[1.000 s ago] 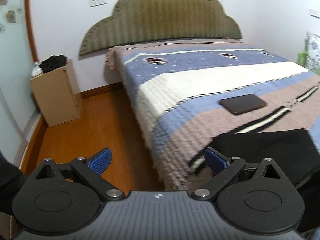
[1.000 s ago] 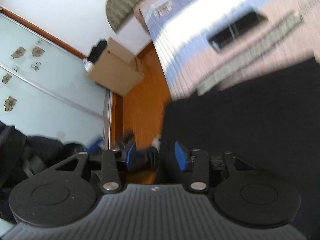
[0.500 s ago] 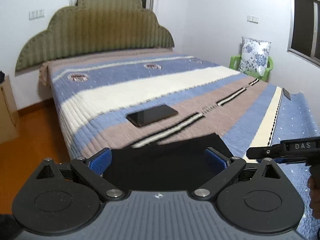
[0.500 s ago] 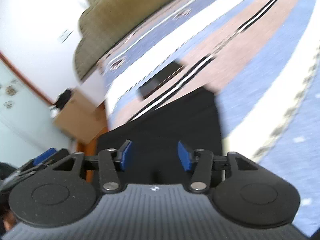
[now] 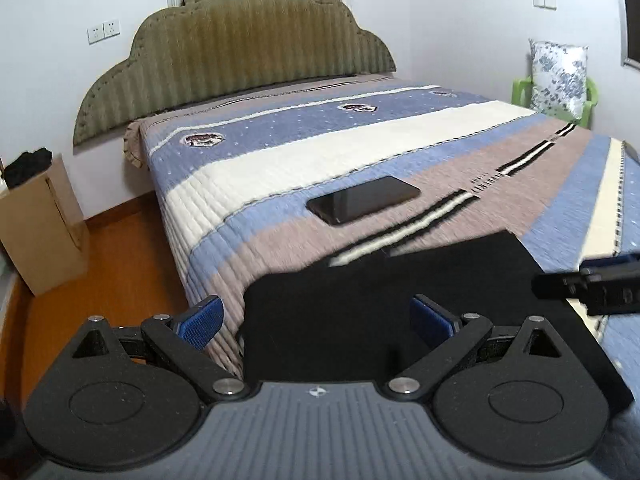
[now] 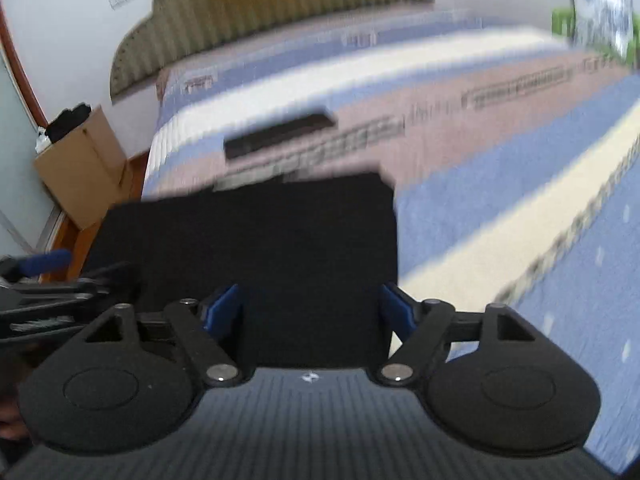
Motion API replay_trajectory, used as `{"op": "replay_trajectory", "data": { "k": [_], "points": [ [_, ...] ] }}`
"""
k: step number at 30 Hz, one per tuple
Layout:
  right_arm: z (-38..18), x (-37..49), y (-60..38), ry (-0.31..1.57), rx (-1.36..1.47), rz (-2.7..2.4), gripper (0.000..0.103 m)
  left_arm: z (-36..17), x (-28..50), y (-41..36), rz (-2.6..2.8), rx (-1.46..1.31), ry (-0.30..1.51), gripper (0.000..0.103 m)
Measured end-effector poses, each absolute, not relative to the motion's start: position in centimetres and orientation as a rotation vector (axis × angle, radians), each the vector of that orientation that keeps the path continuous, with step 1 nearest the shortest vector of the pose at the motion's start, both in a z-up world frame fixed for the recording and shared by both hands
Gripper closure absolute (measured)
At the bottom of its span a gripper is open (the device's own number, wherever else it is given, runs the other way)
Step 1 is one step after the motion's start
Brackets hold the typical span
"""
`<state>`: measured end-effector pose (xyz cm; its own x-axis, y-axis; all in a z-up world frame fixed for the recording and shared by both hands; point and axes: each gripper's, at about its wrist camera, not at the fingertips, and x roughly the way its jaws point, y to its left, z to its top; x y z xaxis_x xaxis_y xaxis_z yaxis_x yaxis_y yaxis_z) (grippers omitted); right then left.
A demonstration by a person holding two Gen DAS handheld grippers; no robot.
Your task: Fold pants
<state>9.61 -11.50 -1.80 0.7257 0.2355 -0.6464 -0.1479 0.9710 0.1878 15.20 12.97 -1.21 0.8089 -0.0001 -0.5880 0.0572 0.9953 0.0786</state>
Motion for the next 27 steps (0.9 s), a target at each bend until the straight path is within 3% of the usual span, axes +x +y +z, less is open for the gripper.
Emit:
{"op": "replay_trajectory", "data": {
  "k": [8,13,18,27],
  "points": [
    [-2.4,17.4,-9.8,0.770,0.083,0.204,0.028,-4.3,20.6,12.1,-0.057,0.051,0.762,0.003],
    [-5.6,20.1,-9.1,0.848,0.029,0.161,0.015,-5.3,22.5,12.2,-0.069,0.045,0.769,0.000],
    [-3.4,17.2,-10.0,0.786,0.034,0.175,0.016,-3.9,20.2,15.3,-0.029,0.003,0.718,0.000],
    [-2.9,14.9,-12.0,0.743,-0.012,0.204,0.016,-4.3,18.9,19.2,-0.064,-0.143,0.802,0.000]
  ]
}}
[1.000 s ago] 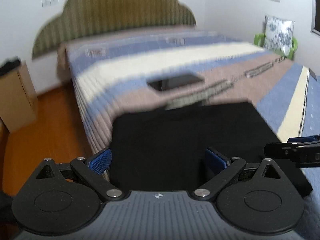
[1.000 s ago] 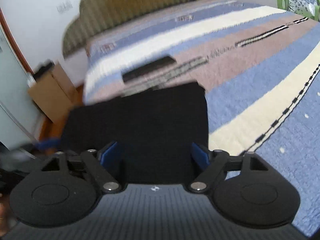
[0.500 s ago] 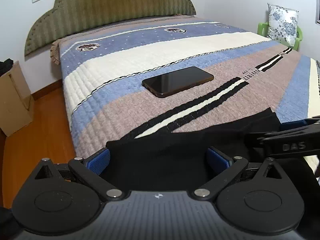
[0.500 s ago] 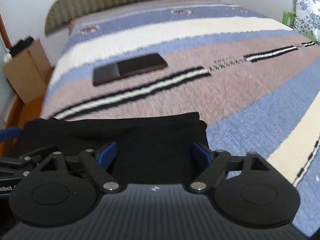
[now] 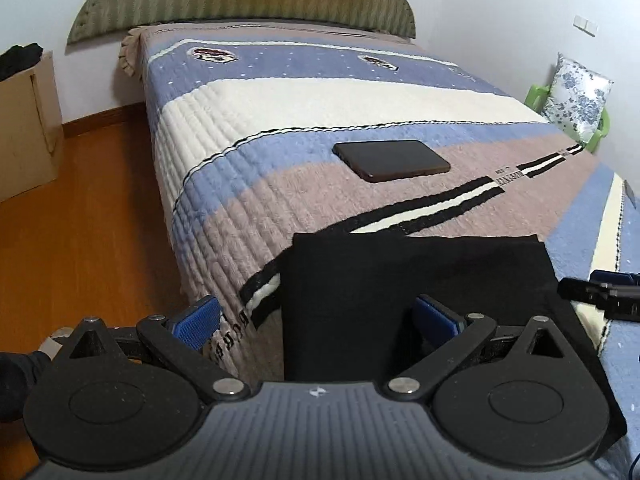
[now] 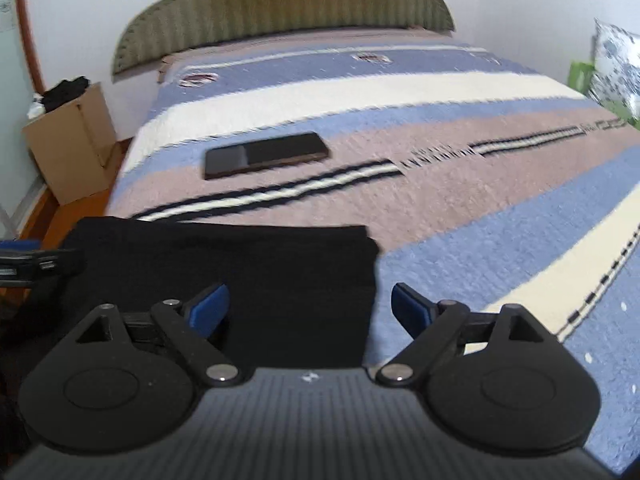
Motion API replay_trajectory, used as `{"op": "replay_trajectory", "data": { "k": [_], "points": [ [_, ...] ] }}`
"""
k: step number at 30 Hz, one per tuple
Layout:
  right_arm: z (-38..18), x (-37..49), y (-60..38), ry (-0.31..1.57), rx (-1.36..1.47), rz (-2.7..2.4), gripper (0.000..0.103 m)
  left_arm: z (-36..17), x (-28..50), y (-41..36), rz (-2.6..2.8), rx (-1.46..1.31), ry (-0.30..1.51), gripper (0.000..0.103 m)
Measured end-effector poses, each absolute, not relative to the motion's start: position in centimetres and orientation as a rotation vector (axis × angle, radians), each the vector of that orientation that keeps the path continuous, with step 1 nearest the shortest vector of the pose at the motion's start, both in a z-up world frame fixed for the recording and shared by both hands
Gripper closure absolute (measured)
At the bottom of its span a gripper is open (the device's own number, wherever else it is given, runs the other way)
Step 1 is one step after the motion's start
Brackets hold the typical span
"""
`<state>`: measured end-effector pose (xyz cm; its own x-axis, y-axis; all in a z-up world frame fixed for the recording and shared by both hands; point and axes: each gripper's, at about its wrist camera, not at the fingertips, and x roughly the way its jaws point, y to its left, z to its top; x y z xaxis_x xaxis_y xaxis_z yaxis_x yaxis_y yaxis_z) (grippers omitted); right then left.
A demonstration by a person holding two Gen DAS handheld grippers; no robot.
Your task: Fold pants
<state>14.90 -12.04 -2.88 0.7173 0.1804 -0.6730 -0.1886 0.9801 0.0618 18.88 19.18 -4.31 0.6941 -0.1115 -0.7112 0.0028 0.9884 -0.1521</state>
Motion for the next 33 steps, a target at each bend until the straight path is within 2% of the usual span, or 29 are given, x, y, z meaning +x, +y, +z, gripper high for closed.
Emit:
{"op": "replay_trajectory", "data": {
  "k": [11,12,13,14,15,18,22,24,28,30,33],
  "points": [
    [-7.2,23.6,-20.3,0.878,0.386,0.280,0.019,-4.5,20.7,16.0,-0.014,0.023,0.743,0.000],
    [-7.4,24.2,-20.8,0.874,0.427,0.299,0.024,-4.6,21.0,16.1,-0.015,0.010,0.741,0.000],
    [-7.5,24.7,-21.0,0.876,0.463,0.331,0.048,-4.7,21.4,16.1,-0.015,-0.002,0.747,0.000],
    [-7.7,25.2,-21.0,0.896,0.494,0.359,0.061,-4.7,21.5,16.2,-0.015,-0.010,0.748,0.000],
    [-8.1,25.6,-21.0,0.936,0.535,0.373,0.069,-4.7,21.6,16.2,-0.017,-0.011,0.743,0.000],
    [-7.8,25.3,-20.5,0.940,0.492,0.386,0.073,-4.9,21.5,15.9,-0.016,0.003,0.723,0.000],
    [-7.8,25.7,-20.9,0.926,0.516,0.323,0.094,-3.9,20.2,15.4,0.020,0.037,0.676,0.000],
    [-7.4,25.8,-20.7,0.887,0.488,0.278,0.100,-3.9,20.0,14.8,0.022,0.108,0.652,0.000],
    [-7.5,26.1,-20.8,0.871,0.454,0.217,0.100,-4.0,20.6,14.7,0.023,0.127,0.669,0.000],
    [-7.3,25.2,-21.3,0.851,0.464,0.206,0.092,-3.4,19.9,15.2,0.023,0.101,0.629,0.000],
    [-5.4,22.3,-21.2,0.782,0.435,0.300,0.092,-3.1,19.3,15.5,0.073,0.093,0.621,0.000]
  ]
}}
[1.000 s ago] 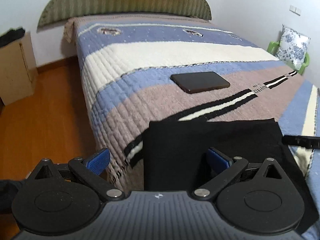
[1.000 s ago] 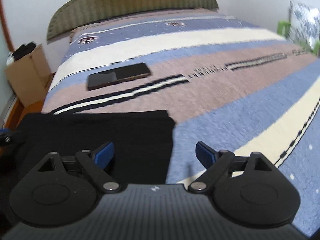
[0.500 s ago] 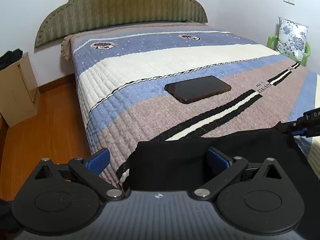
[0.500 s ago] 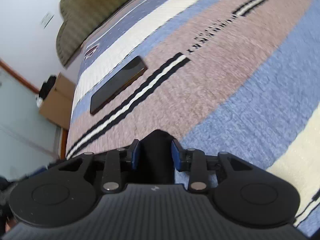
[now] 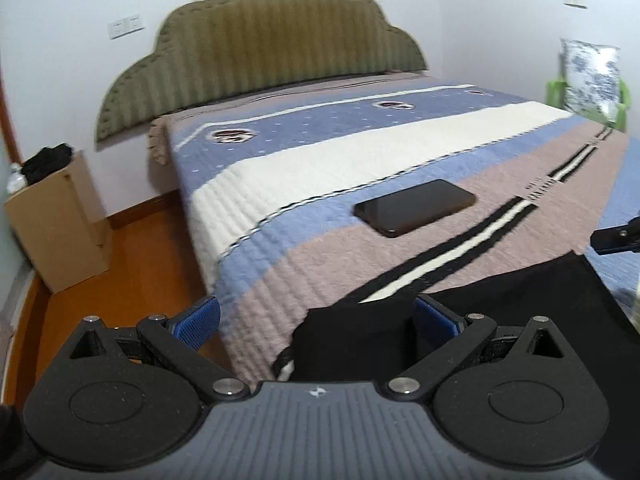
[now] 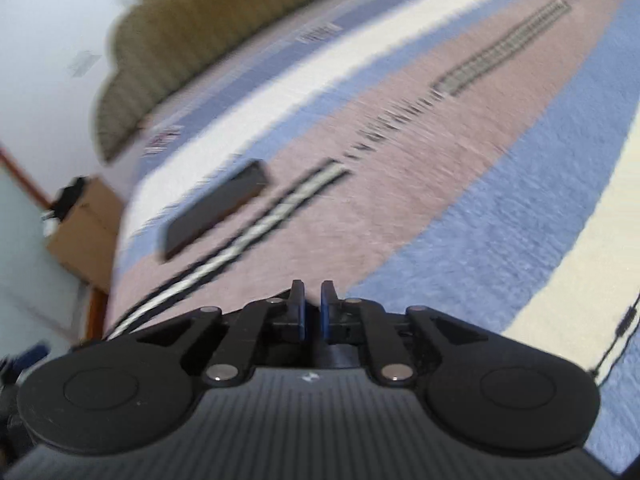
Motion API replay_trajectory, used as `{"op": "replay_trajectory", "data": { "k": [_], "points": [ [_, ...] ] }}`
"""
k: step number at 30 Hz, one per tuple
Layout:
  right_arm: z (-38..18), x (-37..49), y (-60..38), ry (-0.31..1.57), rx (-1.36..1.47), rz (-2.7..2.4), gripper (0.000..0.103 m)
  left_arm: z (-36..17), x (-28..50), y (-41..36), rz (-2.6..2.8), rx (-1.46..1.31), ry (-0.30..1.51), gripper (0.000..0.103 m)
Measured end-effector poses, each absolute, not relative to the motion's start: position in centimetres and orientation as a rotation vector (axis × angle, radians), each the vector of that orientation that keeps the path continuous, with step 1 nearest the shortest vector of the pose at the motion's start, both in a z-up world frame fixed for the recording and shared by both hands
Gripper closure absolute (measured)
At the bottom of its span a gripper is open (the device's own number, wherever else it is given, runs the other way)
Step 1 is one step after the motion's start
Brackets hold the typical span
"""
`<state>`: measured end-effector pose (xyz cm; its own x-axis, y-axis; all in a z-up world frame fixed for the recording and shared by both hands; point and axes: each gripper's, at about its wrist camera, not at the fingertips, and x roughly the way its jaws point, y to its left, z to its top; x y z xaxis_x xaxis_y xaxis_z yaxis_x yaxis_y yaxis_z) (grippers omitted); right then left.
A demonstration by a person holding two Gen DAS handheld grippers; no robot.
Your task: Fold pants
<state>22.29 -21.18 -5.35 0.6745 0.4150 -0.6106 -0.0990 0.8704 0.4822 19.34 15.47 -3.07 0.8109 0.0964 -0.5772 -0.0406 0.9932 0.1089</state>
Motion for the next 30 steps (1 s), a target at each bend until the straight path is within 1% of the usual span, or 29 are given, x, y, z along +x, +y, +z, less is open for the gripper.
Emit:
{"op": "replay_trajectory", "data": {
  "k": [2,3,4,6,7,9,10,11,12,13,15,17,18,19,22,24,27,30],
  "points": [
    [-4.6,21.5,-20.5,0.757,0.443,0.388,0.092,-3.4,19.5,15.5,0.066,0.086,0.657,0.000],
    [-4.7,21.7,-19.9,0.764,0.432,0.390,0.085,-3.5,19.5,15.4,0.074,0.088,0.677,0.000],
    [-5.4,22.4,-19.2,0.812,0.408,0.366,0.082,-3.4,19.3,15.4,0.088,0.099,0.677,0.000],
    [-6.8,23.4,-18.5,0.906,0.373,0.302,0.091,-3.0,18.3,15.5,0.085,0.130,0.639,0.000],
    [-6.3,22.9,-18.5,0.878,0.385,0.293,0.089,-2.9,18.1,15.7,0.080,0.134,0.634,0.000],
    [-4.8,21.4,-18.6,0.779,0.443,0.381,0.090,-3.3,18.6,16.1,0.064,0.114,0.672,0.000],
    [-4.7,21.2,-18.5,0.759,0.435,0.396,0.078,-3.7,19.0,16.3,0.064,0.103,0.698,0.000],
    [-5.3,21.8,-17.9,0.807,0.383,0.350,0.072,-3.9,19.1,16.6,0.078,0.085,0.714,0.000],
    [-6.3,22.5,-17.3,0.881,0.331,0.297,0.075,-3.7,18.8,17.1,0.092,0.064,0.708,0.000],
    [-6.9,22.7,-17.1,0.915,0.320,0.258,0.076,-3.5,18.4,17.5,0.104,0.048,0.695,0.000],
    [-5.6,21.1,-17.1,0.871,0.341,0.245,0.072,-3.0,17.4,18.6,0.113,0.022,0.681,0.000],
    [-3.8,18.1,-16.3,0.807,0.291,0.283,0.057,-2.8,16.0,19.8,0.088,-0.016,0.666,0.000],
    [-3.1,16.3,-15.7,0.768,0.250,0.296,0.041,-2.8,15.4,20.2,0.077,-0.034,0.665,0.000],
    [-2.5,14.6,-15.2,0.737,0.207,0.292,0.034,-2.9,14.8,20.7,0.065,-0.059,0.669,0.000],
    [-1.7,11.2,-14.6,0.704,0.145,0.295,0.034,-2.8,13.4,21.3,-0.010,-0.109,0.660,0.000],
    [-1.8,9.8,-13.9,0.715,0.160,0.340,0.030,-2.6,13.6,21.0,-0.003,-0.086,0.648,0.000],
    [-1.5,9.6,-11.9,0.727,0.107,0.398,0.029,-2.3,15.0,21.5,0.138,-0.062,0.678,0.000],
    [0.1,10.1,-8.6,0.688,0.010,0.452,0.029,-2.3,14.9,23.2,0.140,-0.116,0.699,0.000]
  ]
}}
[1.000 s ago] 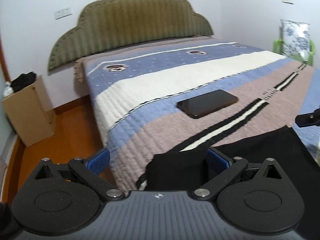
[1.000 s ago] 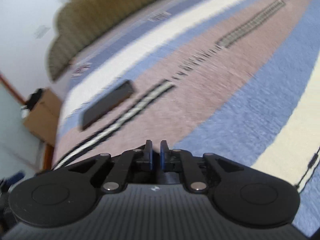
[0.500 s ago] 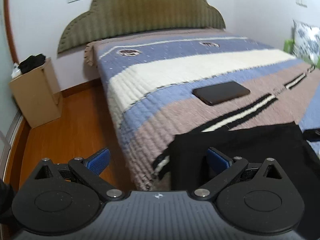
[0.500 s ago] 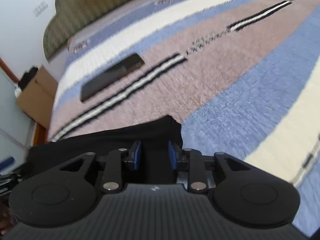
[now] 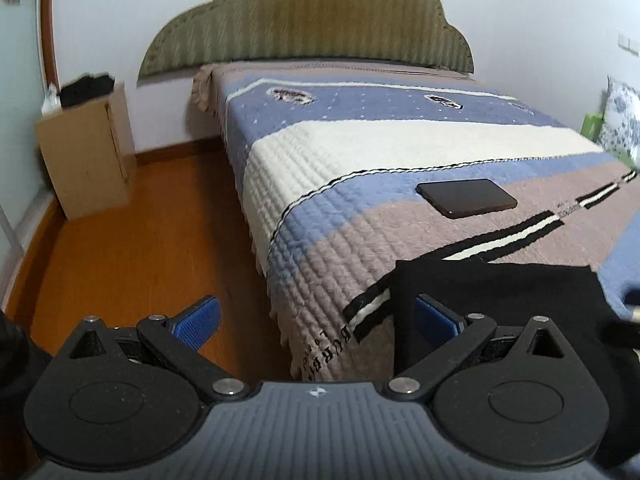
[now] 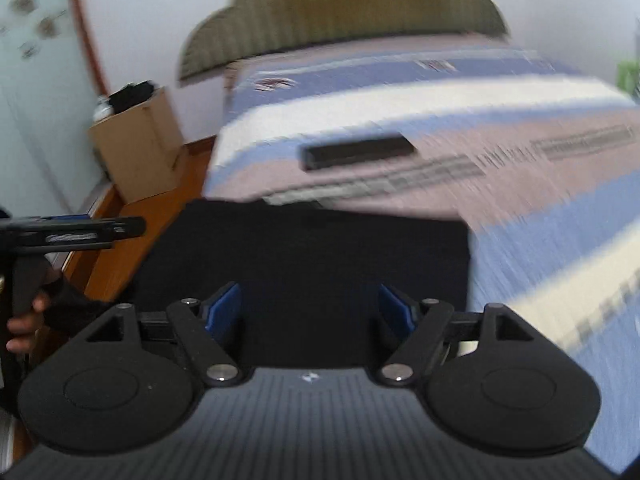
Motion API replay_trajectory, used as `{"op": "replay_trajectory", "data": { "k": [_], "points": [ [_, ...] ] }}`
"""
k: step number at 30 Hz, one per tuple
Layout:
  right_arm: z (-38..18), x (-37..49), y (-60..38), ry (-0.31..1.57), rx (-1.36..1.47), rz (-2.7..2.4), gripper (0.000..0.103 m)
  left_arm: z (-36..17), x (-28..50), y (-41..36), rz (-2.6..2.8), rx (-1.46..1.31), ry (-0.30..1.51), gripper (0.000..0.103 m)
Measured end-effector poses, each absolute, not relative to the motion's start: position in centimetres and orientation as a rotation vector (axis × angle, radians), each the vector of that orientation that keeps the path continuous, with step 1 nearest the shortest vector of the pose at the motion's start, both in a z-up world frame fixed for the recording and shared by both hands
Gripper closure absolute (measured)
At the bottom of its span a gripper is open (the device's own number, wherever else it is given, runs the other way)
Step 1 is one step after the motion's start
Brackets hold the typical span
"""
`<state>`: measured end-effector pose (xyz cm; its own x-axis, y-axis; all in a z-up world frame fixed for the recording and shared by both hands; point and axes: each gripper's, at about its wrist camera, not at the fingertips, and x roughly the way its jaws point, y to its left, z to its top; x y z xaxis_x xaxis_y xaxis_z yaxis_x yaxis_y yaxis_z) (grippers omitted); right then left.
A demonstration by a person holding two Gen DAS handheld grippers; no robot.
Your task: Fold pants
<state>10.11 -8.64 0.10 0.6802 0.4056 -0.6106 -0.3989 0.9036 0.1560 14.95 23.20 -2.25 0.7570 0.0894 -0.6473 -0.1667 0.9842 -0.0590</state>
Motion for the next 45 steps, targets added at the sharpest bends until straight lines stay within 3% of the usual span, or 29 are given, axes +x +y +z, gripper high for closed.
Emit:
{"op": "replay_trajectory", "data": {
  "k": [8,13,14,16,21,24,38,39,42,44,45],
  "points": [
    [2.1,13.6,2.4,0.502,-0.390,0.631,0.029,-4.9,13.1,24.9,0.142,-0.116,0.754,0.000],
    [1.4,16.3,5.8,0.559,-0.553,0.806,0.033,-3.9,11.9,24.6,0.135,-0.073,0.710,0.000],
    [1.6,17.2,5.8,0.587,-0.537,0.863,0.036,-3.6,11.5,24.5,0.127,-0.069,0.696,0.000],
    [2.2,19.1,5.3,0.662,-0.479,0.990,0.058,-3.3,11.0,24.1,0.110,-0.060,0.680,0.000],
    [2.6,22.4,5.3,0.807,-0.473,1.162,0.063,-3.1,10.2,23.1,0.070,-0.050,0.670,0.000],
    [2.2,23.6,6.4,0.867,-0.481,1.214,0.075,-3.1,10.3,22.8,0.046,-0.050,0.671,0.000],
    [-0.3,28.2,7.9,1.100,-0.395,1.286,0.076,-4.5,11.0,23.2,0.057,-0.048,0.699,0.000],
    [-0.5,28.3,8.0,1.108,-0.393,1.263,0.067,-4.5,11.0,23.2,0.055,-0.053,0.698,0.000],
    [-0.6,27.9,7.9,1.103,-0.376,1.287,0.065,-4.4,11.1,23.3,0.051,-0.054,0.699,0.000],
    [-0.5,27.7,7.8,1.102,-0.368,1.287,0.078,-4.4,11.2,23.3,0.056,-0.053,0.701,0.000],
    [-0.5,27.6,7.7,1.097,-0.365,1.278,0.080,-4.5,11.3,23.3,0.057,-0.053,0.699,0.000]
  ]
}}
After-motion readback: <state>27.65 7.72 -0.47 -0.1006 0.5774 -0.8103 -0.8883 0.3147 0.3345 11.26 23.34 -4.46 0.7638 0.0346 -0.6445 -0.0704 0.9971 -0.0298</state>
